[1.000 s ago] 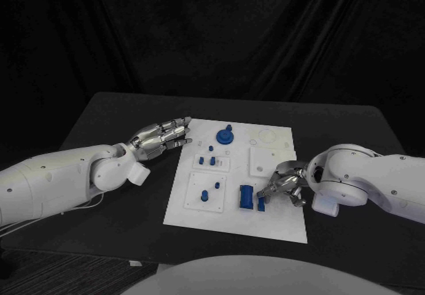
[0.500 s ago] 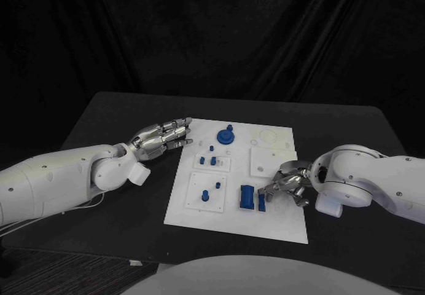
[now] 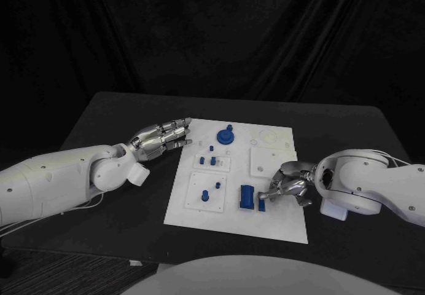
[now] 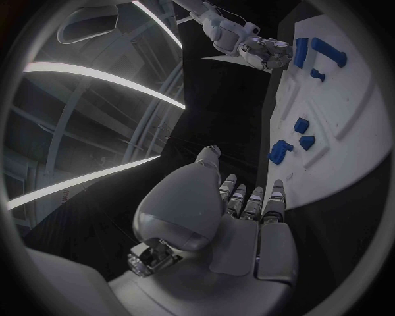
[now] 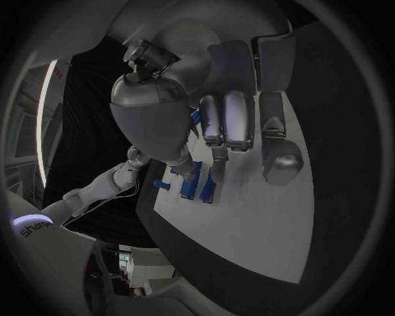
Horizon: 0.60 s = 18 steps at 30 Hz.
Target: Assemble the parts on the task board
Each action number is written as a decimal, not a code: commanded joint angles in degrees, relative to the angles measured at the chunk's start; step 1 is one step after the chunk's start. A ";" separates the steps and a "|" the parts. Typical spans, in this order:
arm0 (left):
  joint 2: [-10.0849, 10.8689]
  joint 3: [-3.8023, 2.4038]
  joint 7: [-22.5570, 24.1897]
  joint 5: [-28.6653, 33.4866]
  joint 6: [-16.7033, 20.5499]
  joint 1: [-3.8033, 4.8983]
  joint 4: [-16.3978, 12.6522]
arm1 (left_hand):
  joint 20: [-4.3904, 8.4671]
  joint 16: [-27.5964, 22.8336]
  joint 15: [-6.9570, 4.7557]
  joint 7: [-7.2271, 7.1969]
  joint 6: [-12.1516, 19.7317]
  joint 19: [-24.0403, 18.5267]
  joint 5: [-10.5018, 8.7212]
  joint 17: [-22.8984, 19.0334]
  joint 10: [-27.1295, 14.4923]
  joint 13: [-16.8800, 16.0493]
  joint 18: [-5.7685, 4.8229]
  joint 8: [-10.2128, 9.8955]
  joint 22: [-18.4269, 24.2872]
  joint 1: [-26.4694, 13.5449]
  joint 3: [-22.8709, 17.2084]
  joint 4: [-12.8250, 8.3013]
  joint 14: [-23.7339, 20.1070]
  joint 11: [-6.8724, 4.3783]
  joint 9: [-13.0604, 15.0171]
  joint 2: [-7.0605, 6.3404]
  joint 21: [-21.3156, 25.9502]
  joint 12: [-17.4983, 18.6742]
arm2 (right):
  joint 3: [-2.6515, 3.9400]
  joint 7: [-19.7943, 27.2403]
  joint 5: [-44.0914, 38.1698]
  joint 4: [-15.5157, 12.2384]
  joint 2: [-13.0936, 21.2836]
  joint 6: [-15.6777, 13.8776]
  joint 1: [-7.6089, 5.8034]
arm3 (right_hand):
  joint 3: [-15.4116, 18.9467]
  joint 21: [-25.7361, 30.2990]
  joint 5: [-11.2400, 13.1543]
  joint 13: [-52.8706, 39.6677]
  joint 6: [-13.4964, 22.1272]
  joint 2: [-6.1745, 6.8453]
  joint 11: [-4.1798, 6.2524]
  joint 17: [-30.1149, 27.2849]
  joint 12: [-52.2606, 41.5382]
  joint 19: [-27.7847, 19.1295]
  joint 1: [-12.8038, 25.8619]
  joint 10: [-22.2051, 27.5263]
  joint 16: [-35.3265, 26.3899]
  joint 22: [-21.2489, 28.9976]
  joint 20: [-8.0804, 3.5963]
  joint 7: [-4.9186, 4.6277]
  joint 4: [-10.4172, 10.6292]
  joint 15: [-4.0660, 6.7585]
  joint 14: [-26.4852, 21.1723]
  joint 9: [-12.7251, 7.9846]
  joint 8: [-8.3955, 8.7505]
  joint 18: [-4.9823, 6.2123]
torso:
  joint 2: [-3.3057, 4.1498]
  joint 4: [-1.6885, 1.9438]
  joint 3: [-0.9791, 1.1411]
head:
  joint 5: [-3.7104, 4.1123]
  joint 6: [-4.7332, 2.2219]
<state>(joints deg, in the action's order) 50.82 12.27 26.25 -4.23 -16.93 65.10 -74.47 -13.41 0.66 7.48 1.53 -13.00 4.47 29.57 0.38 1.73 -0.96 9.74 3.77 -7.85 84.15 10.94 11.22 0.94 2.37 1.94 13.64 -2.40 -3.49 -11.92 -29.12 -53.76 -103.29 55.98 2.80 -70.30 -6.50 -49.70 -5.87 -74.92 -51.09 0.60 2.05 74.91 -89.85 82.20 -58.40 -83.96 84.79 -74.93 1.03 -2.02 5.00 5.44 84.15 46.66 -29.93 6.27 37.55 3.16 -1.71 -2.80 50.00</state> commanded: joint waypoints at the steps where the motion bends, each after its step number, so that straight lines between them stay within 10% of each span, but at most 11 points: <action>1: 0.04 -0.05 0.42 0.24 -0.75 -0.12 -0.09 | -0.15 0.33 0.40 0.24 -0.02 0.42 0.24 0.07 0.05 -0.04 0.17 0.21 0.09 0.14 0.05 -0.44 -0.03 0.37 0.08 0.36 -0.26 -0.22 | -0.01 0.77 -6.31 -0.85 0.45 2.21 0.65 | 2.10 0.78 -0.68 -15.08 2.08 0.10 0.74 -0.11 -0.15 0.00 -0.74 -6.04 -0.43 -5.56 -0.72 0.61 0.89 0.67 3.26 6.22 -5.61 0.78 | 0.00 -0.01 0.00 | -0.02 0.00; 7: 0.08 -0.05 0.44 0.24 -0.75 -0.14 -0.09 | -0.15 0.33 0.40 0.24 -0.02 0.42 0.24 0.07 0.05 -0.04 0.17 0.21 0.09 0.14 0.05 -0.44 -0.03 0.37 0.08 0.36 -0.26 -0.22 | -0.01 0.26 -7.95 -1.15 0.57 3.34 1.37 | 4.32 1.34 -0.31 -15.08 3.12 -0.24 1.29 -0.36 -0.15 0.01 -1.88 -6.04 -0.58 -5.47 -1.15 1.40 1.49 1.18 3.23 12.13 -10.50 0.83 | 0.00 0.00 -0.02 | -0.01 0.00; 18: 0.12 -0.05 0.41 0.24 -0.80 -0.19 -0.07 | -0.15 0.33 0.40 0.24 -0.02 0.42 0.24 0.07 0.05 -0.04 0.17 0.21 0.09 0.14 0.05 -0.44 -0.03 0.37 0.08 0.36 -0.26 -0.22 | -0.01 -0.12 -8.48 -0.91 0.21 4.90 2.66 | 5.82 1.95 1.24 -15.08 3.66 -0.27 1.59 -0.69 -0.15 -0.02 -2.23 -6.04 -0.75 -5.36 -1.38 1.76 2.04 1.43 3.17 15.39 -12.70 0.90 | 0.00 0.00 -0.01 | -0.08 0.00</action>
<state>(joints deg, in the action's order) 50.95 12.27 26.15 -4.23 -16.96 65.02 -74.47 -13.41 0.66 7.48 1.53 -13.00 4.47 29.57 0.38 1.72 -0.96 9.75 3.77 -7.85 84.15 10.95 11.22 0.94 2.36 1.93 13.64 -2.40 -3.49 -11.91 -28.95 -60.93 -104.16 56.20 5.97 -67.87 -0.94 -47.92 -4.78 -74.91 -47.74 0.21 3.39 74.27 -89.85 82.19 -60.10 -84.05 84.24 -74.92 0.20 -0.27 7.10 6.35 84.04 61.94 -42.32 6.26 37.54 3.16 -1.72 -2.77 50.00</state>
